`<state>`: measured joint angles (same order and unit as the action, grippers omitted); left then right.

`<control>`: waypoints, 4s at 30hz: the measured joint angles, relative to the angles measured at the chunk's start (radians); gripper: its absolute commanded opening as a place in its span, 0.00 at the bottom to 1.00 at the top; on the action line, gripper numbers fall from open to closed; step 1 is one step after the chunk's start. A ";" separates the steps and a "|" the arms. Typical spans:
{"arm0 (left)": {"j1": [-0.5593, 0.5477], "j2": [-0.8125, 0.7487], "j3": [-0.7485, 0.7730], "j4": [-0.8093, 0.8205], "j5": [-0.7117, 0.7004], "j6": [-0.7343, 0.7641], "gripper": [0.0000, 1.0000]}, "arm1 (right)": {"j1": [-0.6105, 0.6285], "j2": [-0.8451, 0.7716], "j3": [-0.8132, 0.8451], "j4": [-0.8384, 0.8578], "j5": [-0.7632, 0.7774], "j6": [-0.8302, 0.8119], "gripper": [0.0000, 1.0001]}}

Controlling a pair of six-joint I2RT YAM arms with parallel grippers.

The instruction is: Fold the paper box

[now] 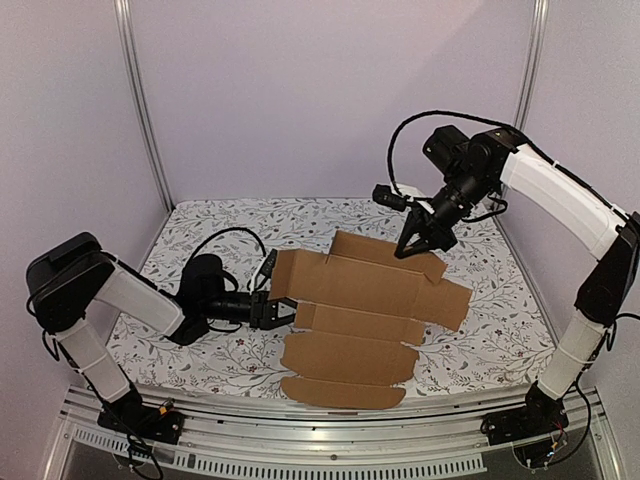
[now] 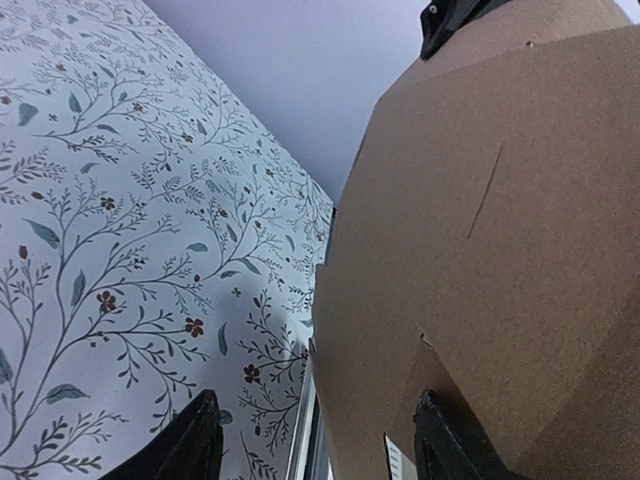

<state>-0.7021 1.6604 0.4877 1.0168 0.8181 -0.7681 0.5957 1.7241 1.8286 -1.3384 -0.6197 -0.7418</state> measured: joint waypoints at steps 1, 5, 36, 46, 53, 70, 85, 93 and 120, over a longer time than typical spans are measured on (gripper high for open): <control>-0.003 0.010 0.000 0.017 0.010 -0.011 0.65 | 0.000 0.002 0.002 0.000 0.005 0.002 0.00; -0.021 0.029 -0.001 0.066 0.042 -0.042 0.65 | 0.000 0.010 0.013 0.001 0.018 0.009 0.00; -0.088 0.270 0.064 0.307 0.080 -0.373 0.61 | 0.054 0.050 0.009 0.056 0.111 0.068 0.00; -0.037 0.039 -0.094 0.287 0.034 -0.288 0.61 | 0.055 0.012 0.008 0.059 0.189 0.059 0.00; -0.062 0.035 -0.053 0.227 0.031 -0.221 0.60 | 0.055 0.011 0.012 0.055 0.196 0.060 0.00; -0.011 -0.468 -0.254 -0.195 -0.290 0.043 0.62 | 0.055 0.011 0.029 0.006 0.166 0.027 0.00; 0.010 -0.135 -0.120 -0.147 -0.163 0.060 0.53 | 0.055 0.018 0.076 -0.004 0.090 0.018 0.00; 0.005 -0.073 -0.094 0.055 -0.064 -0.027 0.54 | 0.056 0.039 0.076 -0.004 0.091 0.018 0.00; -0.085 0.289 0.031 0.304 0.009 -0.270 0.39 | 0.051 0.050 0.084 -0.023 0.137 0.045 0.00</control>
<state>-0.7868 1.9495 0.5182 1.3205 0.8268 -1.0382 0.6472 1.7744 1.9125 -1.3613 -0.4824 -0.6968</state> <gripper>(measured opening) 0.435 0.006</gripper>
